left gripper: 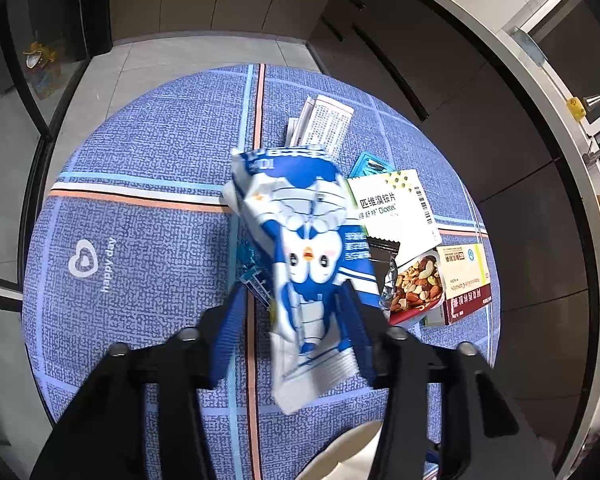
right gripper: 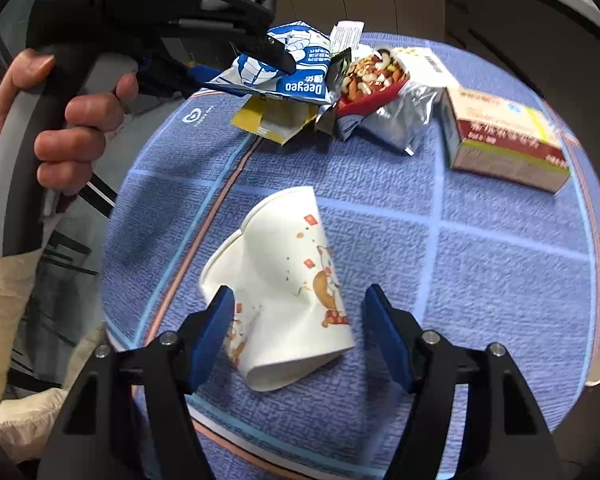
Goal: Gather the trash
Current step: 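Grasp the white paper cup with the right tool while the left tool grasps the blue-white snack bag, then carry the paper cup and blue-white bag over the white bin and release both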
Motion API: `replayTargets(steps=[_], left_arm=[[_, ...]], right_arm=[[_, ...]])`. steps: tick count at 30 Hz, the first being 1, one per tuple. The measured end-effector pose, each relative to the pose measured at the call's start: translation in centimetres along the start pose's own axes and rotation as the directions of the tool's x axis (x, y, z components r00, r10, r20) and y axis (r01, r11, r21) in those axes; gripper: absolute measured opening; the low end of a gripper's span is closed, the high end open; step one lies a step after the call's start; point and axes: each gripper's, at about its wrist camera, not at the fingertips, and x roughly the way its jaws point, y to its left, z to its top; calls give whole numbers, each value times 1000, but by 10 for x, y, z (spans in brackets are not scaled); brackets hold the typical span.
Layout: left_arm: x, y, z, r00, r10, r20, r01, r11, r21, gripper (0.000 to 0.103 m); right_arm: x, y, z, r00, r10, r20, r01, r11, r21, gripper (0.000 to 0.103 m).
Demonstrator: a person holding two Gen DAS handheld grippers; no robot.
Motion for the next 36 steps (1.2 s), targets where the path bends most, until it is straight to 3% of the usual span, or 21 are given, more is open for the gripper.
replayTargets(steps=[3, 4, 16, 21, 24, 28, 32, 36], left_arm=[[-1, -6, -1, 1000, -7, -3, 7, 1000, 21, 11], [-3, -8, -2, 1000, -5, 3, 5, 1000, 30, 9], [-87, -20, -39, 992, -6, 124, -11, 991, 132, 7], [-125, -56, -53, 982, -73, 174, 31, 972, 233, 7], [-131, -94, -56, 977, -137, 164, 83, 949, 303, 7], [-111, -158, -60, 969, -230, 92, 176, 902, 395, 7], [-57, -234, -68, 961, -276, -33, 260, 846, 465, 7], [15, -299, -72, 957, -266, -115, 287, 809, 514, 7]], right_arm=[[-2, -2, 2, 999, 38, -2, -38, 999, 17, 48], [-5, -2, 1, 999, 51, 6, -51, 999, 18, 46], [-76, -7, -2, 985, -21, 172, 16, 999, 31, 45], [-123, -29, -1, 960, -80, 268, 63, 995, 71, 45], [-148, -53, -9, 937, -160, 311, 127, 984, 125, 45], [-172, -106, -30, 907, -285, 310, 214, 946, 242, 45], [-186, -178, -62, 875, -413, 253, 306, 877, 370, 45], [-177, -239, -91, 862, -468, 192, 350, 826, 441, 45]])
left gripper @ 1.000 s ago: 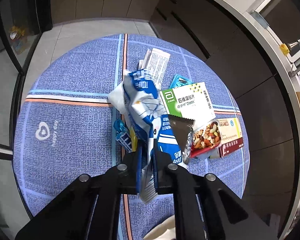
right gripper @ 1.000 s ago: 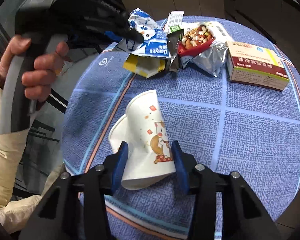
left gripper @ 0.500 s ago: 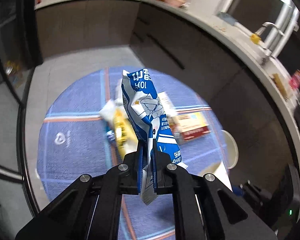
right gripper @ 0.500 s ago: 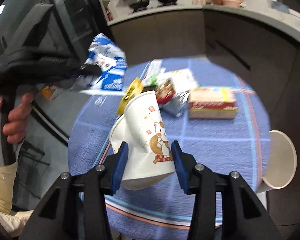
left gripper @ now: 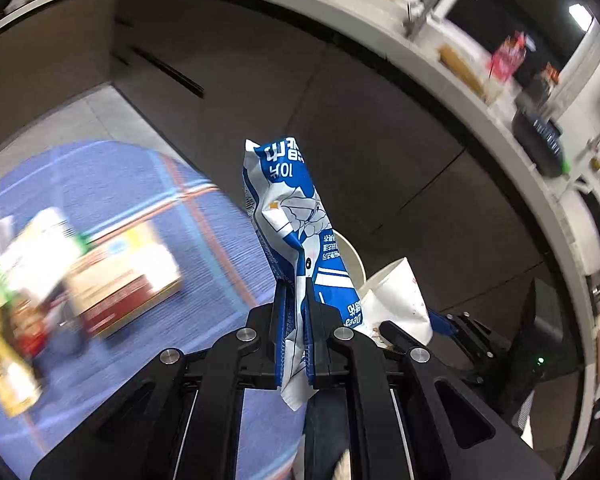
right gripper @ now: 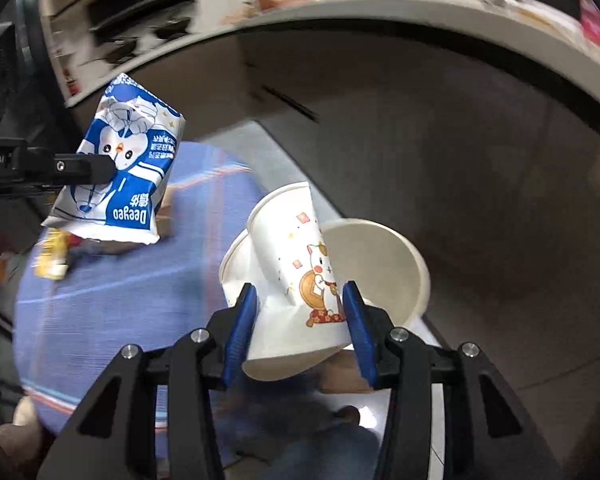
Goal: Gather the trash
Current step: 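Carry the paper cup and blue-white bag over the white bin and release both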
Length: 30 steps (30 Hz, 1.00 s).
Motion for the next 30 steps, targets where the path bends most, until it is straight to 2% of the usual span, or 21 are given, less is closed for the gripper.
replayTargets(steps=[4, 8, 13, 19, 23, 24, 25, 26, 28, 30], left_arm=[[68, -17, 12, 998, 13, -62, -11, 999, 35, 7], [129, -23, 23, 992, 59, -116, -52, 997, 65, 7], [177, -23, 32, 979, 113, -170, -99, 991, 88, 7], [197, -27, 33, 970, 152, -189, -129, 983, 127, 8], [203, -29, 29, 970, 160, -184, -138, 982, 126, 12], [203, -32, 28, 971, 163, -175, -142, 982, 126, 18], [203, -31, 28, 971, 168, -168, -148, 981, 126, 34], [199, -28, 26, 973, 169, -160, -150, 981, 122, 44], [191, -21, 26, 980, 155, -124, -142, 984, 108, 61], [185, -22, 26, 982, 164, -88, -156, 983, 98, 73]], right_arm=[[45, -44, -9, 998, -23, -55, 25, 999, 30, 45], [82, -64, -13, 996, -28, -90, 29, 999, 13, 45], [122, -83, -16, 990, -8, -141, 8, 1000, 0, 46], [157, -81, -4, 984, -7, -177, 5, 1000, -14, 46], [156, -70, -4, 984, -11, -175, 5, 999, -34, 47], [155, -70, -2, 985, -14, -174, 7, 999, -43, 47], [155, -69, -3, 985, -18, -173, 9, 999, -51, 52], [156, -68, -3, 985, -19, -173, 9, 998, -58, 59], [152, -62, -3, 986, -20, -166, 9, 998, -69, 67], [149, -59, -5, 987, -17, -160, 4, 997, -81, 71]])
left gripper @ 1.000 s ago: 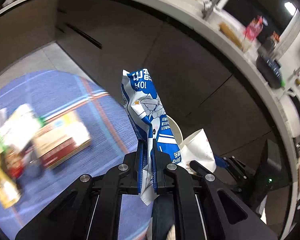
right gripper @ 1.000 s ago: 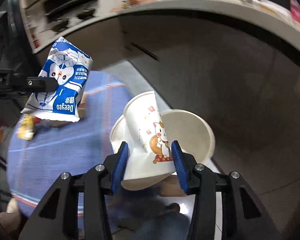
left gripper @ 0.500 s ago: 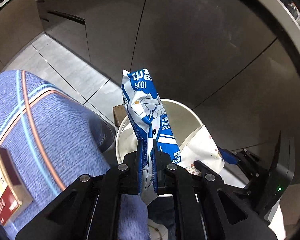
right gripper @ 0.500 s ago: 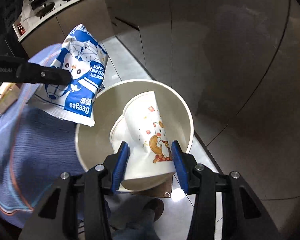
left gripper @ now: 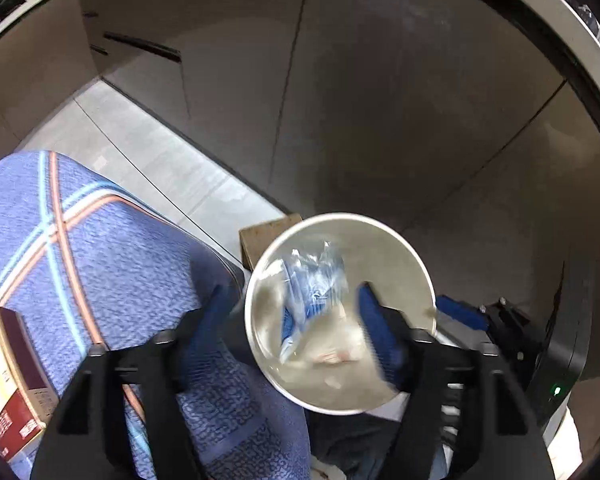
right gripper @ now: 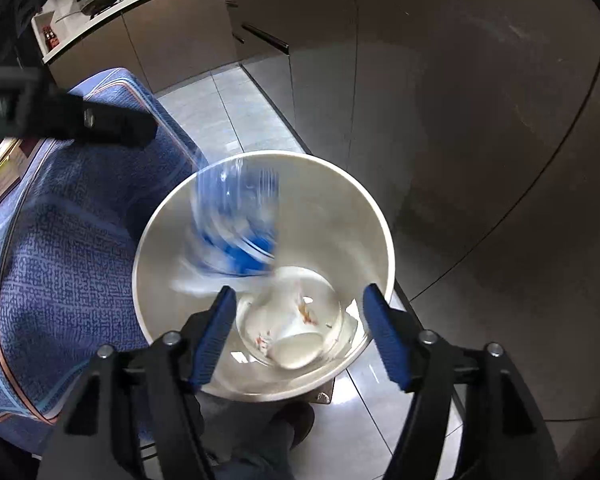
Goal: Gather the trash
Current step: 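Carry the paper cup and blue-white bag over the white bin and release both, then move both tools back over the table toward the remaining trash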
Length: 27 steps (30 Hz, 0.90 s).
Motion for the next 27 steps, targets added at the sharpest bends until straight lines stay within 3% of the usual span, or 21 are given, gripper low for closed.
replayTargets(steps=[4, 8, 14, 21, 27], left_arm=[[-13, 8, 0, 998, 12, 65, -11, 1000, -22, 93], [-25, 19, 0, 995, -2, 96, 9, 998, -64, 95], [-48, 11, 5, 994, 10, 112, -2, 997, -79, 95], [-129, 16, -19, 979, 70, 192, -55, 995, -84, 95], [-196, 53, -70, 958, 156, 239, -121, 980, -156, 95]], right_arm=[[-5, 4, -3, 1000, 16, 14, -16, 1000, -10, 86], [-10, 5, -5, 999, 33, 11, -33, 999, 2, 95], [-37, -2, -2, 998, 43, 47, -43, 999, 2, 97], [-104, 21, 5, 989, 77, 125, -77, 997, -4, 100], [-149, 67, 6, 969, 173, 178, -168, 985, -42, 100]])
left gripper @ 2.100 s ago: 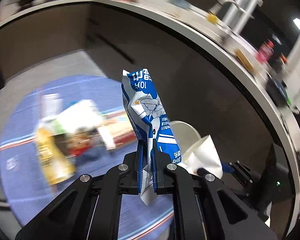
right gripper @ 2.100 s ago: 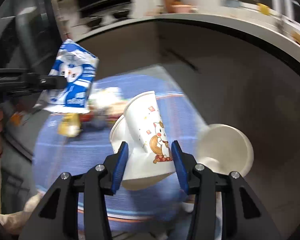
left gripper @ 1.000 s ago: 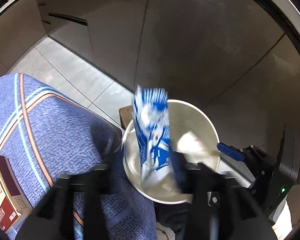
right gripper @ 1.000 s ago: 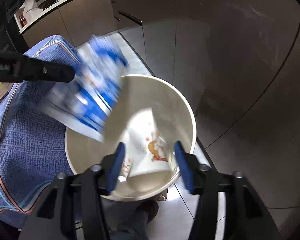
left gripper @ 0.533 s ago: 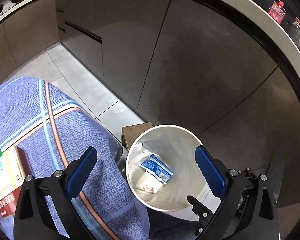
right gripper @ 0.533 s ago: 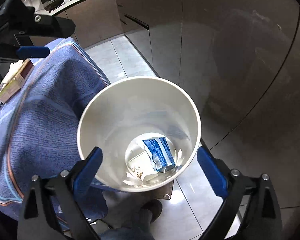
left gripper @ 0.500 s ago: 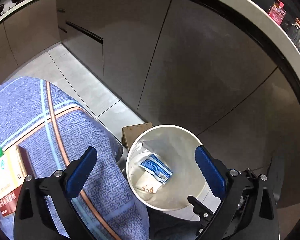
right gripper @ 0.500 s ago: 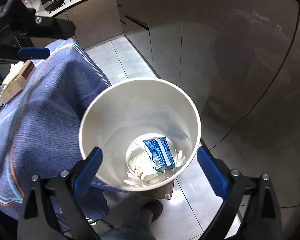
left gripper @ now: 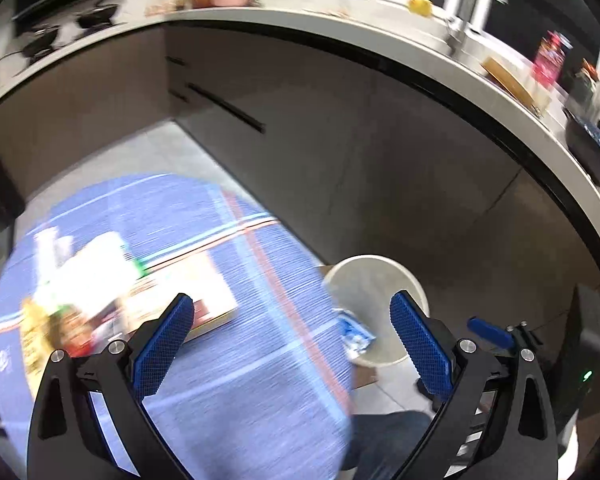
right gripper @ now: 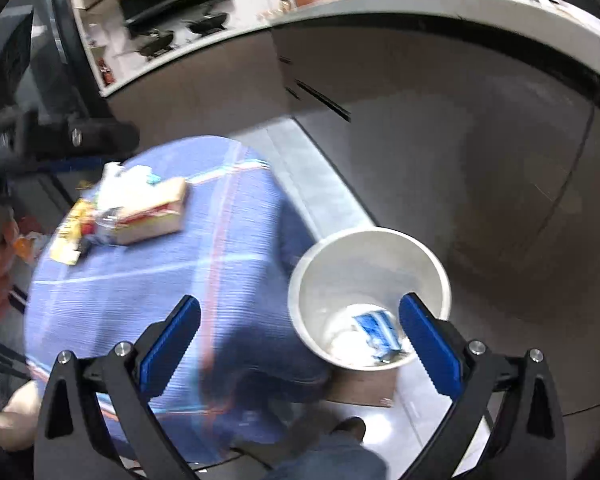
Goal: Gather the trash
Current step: 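Move both tools back over the table toward the remaining trash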
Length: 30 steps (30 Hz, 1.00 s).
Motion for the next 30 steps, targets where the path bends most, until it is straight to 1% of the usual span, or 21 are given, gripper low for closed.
replayTargets(steps=[2, 5, 8, 12, 15, 18, 21, 25, 26, 29, 30], left_arm=[[-25, 24, -14, 998, 55, 18, -55, 998, -31, 95], [-55, 57, -30, 991, 129, 28, -126, 989, -76, 95], [-76, 90, -51, 984, 177, 32, -172, 976, -132, 95], [-95, 133, -78, 976, 218, 19, -211, 959, -190, 95], [-101, 154, -91, 970, 245, 1, -240, 949, -207, 95], [-103, 172, -105, 963, 268, -19, -265, 937, -226, 95], [-103, 185, -116, 961, 275, -35, -275, 930, -243, 95], [-101, 200, -128, 965, 258, -43, -260, 935, -243, 95], [-100, 203, -130, 967, 250, -58, -256, 938, -234, 94], [-96, 214, -130, 975, 214, -68, -224, 944, -243, 89], [-94, 218, -129, 978, 197, -71, -209, 946, -248, 85]], right_arm=[[-7, 20, 4, 1000, 30, 8, -30, 999, -25, 100], [-14, 52, 7, 997, 74, 12, -73, 995, -63, 100], [-17, 79, 10, 995, 100, -1, -99, 990, -98, 100], [-15, 112, 9, 990, 139, -10, -139, 981, -135, 100], [-10, 132, 9, 986, 165, -18, -166, 975, -149, 100], [-1, 154, 6, 979, 200, -44, -205, 963, -176, 100], [6, 169, 4, 975, 217, -48, -222, 953, -205, 100], [28, 188, 7, 972, 215, -91, -231, 948, -219, 100], [33, 192, 9, 971, 219, -98, -236, 947, -218, 100], [49, 200, 20, 975, 199, -96, -216, 948, -234, 100], [55, 201, 25, 976, 193, -98, -211, 949, -235, 100]])
